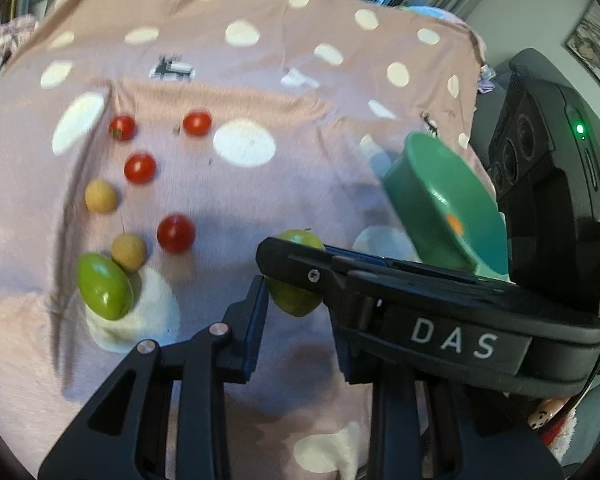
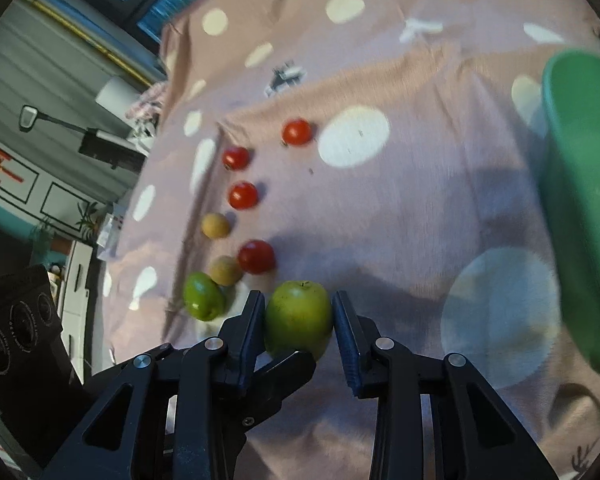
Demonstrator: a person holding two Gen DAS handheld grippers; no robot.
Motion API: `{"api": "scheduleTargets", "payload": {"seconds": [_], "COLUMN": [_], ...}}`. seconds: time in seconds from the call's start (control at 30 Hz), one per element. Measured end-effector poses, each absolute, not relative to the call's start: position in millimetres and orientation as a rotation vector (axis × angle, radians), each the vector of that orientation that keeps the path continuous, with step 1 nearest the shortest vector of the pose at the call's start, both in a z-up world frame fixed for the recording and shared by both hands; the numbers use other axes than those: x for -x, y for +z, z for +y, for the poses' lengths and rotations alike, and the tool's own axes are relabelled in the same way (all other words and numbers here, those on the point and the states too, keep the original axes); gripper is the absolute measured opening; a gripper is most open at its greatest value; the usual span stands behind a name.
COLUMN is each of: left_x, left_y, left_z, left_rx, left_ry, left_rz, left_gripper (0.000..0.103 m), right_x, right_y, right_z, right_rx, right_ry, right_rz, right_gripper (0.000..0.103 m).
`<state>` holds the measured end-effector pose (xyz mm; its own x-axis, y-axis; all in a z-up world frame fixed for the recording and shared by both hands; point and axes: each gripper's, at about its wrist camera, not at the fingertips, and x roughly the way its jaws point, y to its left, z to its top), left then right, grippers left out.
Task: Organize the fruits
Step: 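Carry the held green plum with the right tool over the green bowl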
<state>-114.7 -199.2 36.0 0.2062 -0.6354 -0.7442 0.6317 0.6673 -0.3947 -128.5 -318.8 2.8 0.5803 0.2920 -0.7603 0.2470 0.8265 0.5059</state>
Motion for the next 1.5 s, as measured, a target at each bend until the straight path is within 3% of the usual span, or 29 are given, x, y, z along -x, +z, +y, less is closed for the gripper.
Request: {"api": "scheduleTargets", "payload": {"seconds": [0.27,0.77,1.5], "left_x": [138,169,188], "left_y": [76,110,89], "left_z": [-217,-296,-379], "left_rx": [-0.059,-0.166,-0.228], "left_ry": [-0.905,-1.045,-1.174], "left_rz": [0.868,0.725,0.805], "left_gripper": [0.03,0.03,0.029], "right_x": [152,207,254], "right_y": [48,84,57], "right_z": [-325,-392,-470], "right_rx": [-0.559,-0.642,-0.805], "right_ry": [-0.015,-0.14,-0.288], "right_rz": [0.81,0.596,0.565], "right_gripper": [0.037,0.037,0.037]}}
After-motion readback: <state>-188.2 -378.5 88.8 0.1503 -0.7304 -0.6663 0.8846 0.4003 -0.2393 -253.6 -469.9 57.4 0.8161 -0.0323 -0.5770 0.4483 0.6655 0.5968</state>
